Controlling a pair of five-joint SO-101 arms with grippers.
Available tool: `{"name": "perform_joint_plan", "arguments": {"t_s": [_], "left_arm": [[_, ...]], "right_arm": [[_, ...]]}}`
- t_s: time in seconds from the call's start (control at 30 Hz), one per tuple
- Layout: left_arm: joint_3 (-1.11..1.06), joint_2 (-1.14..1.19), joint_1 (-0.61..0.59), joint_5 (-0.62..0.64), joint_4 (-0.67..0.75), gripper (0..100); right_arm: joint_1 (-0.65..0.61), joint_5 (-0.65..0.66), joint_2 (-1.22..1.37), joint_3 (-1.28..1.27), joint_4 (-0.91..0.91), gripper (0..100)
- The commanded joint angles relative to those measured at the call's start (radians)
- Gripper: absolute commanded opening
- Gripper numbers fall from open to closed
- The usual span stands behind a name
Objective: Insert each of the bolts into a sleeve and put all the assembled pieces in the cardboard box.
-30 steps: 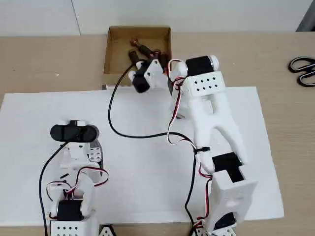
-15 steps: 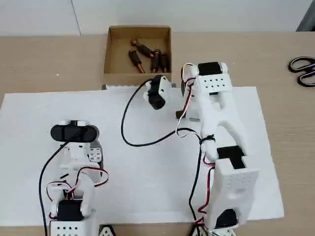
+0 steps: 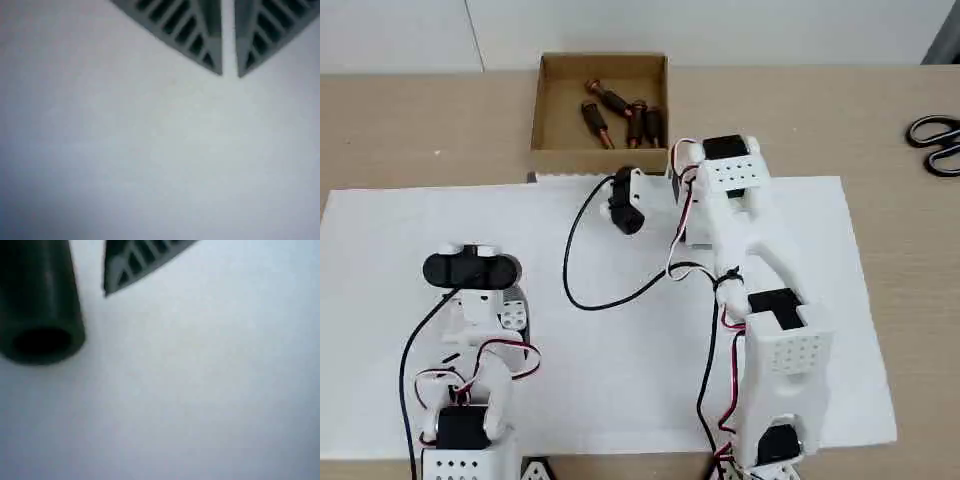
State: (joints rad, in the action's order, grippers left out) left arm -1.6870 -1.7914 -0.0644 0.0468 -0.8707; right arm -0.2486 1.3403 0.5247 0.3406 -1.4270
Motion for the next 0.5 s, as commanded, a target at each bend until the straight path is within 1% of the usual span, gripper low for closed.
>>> {"name": "perform_joint_plan", "arguments": {"t_s": [0.0, 0.3, 0.47], "left_arm": [[0.004, -0.009, -0.006, -0.002, -0.002, 1], [0.004, -0.009, -0.006, -0.002, -0.002, 1], [0.004, -0.009, -0.006, -0.002, -0.003, 1]], "right_arm": [[-0.010, 0.009, -0.005, 0.006, 0.013, 18.7], [-0.002, 0.009, 0.091, 0.006, 0.061, 17.8], [-0.005, 0.008, 0.142, 0.006, 0.090, 5.2]]}}
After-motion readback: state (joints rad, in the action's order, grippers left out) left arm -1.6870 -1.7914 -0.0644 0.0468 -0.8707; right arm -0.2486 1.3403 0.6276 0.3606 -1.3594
